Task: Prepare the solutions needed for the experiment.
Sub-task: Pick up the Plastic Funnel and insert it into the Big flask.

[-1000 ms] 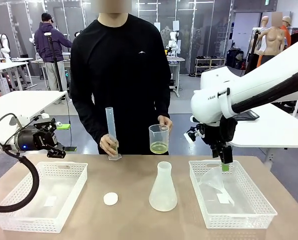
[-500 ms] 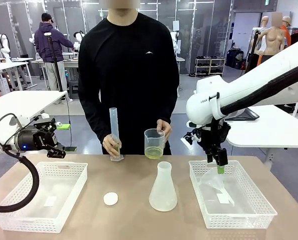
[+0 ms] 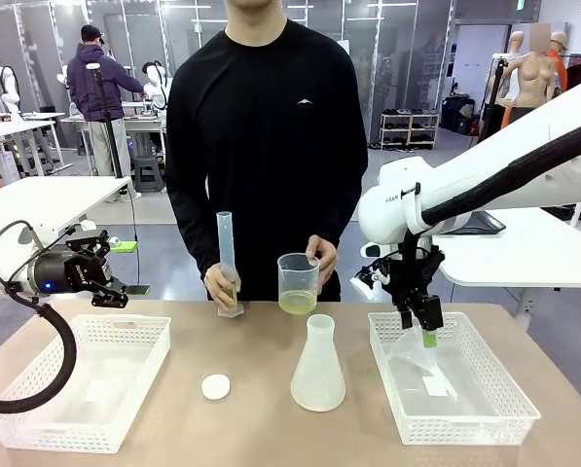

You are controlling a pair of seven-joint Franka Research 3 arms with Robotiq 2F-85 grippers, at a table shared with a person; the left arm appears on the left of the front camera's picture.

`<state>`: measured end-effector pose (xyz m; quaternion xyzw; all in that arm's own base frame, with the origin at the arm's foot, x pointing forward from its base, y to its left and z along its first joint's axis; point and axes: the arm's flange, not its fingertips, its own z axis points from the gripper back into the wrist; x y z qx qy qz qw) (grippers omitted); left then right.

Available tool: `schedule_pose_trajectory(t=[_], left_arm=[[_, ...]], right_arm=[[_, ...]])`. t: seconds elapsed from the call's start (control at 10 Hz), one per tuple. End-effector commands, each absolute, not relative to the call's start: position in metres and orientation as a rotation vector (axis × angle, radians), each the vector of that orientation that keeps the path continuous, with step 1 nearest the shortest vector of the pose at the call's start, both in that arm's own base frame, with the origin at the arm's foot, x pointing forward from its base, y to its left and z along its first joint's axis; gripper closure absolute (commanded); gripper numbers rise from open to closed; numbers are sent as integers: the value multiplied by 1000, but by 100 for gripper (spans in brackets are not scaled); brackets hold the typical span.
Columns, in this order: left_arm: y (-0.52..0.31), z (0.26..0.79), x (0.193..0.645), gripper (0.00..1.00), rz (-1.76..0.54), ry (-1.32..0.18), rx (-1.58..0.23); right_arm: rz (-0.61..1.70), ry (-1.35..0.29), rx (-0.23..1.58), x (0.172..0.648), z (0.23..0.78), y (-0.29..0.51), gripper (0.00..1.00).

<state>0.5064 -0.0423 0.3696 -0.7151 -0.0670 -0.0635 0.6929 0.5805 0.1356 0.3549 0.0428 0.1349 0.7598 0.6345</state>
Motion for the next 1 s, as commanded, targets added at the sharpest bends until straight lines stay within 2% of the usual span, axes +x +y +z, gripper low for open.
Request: schedule_pose_trajectory(t=[0.0,0.1,0.2,0.3,0.4,0.5,0.6,0.7,0.8,0.9], left_arm=[[-42,373,506,0,-149,-153,-1593],[-42,373,506,0,-149,-153,-1593],[-42,373,506,0,-149,-153,-1593],[-42,373,506,0,-149,-153,-1593],[-42,373,506,0,-149,-153,-1593],[-42,373,506,0,-149,-153,-1593],[-42,373,506,0,-149,-153,-1593],[-42,373,506,0,-149,-153,-1593],[-42,373,506,0,-149,-153,-1593],[-42,373,506,0,-149,-153,-1593]], right_arm=[[1757,346,103,588,351,133,19],[1763,337,114,589,350,133,22],[1759,340,115,590,349,133,38],[1757,339,111,592,349,132,41],[1761,348,107,593,350,132,57],[1762,349,105,594,351,132,60],[1765,347,113,595,352,131,76],[1766,356,123,597,353,130,80],[1764,372,123,598,353,130,96],[1763,386,126,600,352,129,99]])
